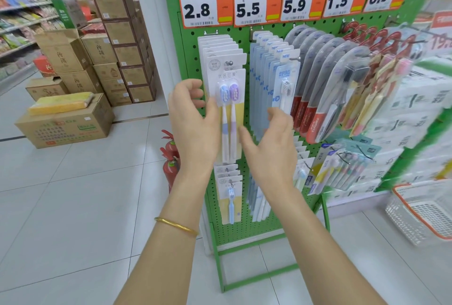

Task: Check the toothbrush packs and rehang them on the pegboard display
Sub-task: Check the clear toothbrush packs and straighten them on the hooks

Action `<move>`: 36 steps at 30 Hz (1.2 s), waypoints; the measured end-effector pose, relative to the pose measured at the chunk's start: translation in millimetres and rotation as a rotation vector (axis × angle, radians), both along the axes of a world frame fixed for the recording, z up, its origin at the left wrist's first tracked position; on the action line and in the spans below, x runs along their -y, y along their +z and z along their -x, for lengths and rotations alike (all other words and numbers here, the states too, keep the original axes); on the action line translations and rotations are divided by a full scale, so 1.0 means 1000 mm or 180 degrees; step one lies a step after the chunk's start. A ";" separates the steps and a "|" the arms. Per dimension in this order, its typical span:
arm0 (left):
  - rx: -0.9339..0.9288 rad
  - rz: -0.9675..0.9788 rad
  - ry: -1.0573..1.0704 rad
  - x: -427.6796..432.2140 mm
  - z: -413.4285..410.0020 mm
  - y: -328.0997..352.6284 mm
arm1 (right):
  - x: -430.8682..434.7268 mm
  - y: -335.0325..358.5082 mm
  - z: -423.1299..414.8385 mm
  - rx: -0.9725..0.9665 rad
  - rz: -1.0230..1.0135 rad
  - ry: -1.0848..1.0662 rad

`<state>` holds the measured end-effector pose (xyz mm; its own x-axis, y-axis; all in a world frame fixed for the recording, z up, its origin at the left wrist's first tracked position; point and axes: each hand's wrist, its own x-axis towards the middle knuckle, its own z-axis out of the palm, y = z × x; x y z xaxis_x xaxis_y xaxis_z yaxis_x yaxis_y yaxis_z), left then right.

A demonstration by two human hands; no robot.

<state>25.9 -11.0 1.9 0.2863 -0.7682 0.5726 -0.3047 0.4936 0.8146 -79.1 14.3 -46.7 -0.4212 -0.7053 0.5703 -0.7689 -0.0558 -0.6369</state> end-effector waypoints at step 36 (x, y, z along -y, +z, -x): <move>-0.0180 -0.0308 -0.0614 -0.033 0.100 -0.006 | 0.002 0.025 0.083 0.0448 -0.0110 0.0346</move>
<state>-74.2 21.8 -4.3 0.1583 -0.8624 0.4808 -0.1649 0.4570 0.8741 -162.2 12.4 -21.7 -0.4154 -0.7691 0.4858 -0.6627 -0.1100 -0.7408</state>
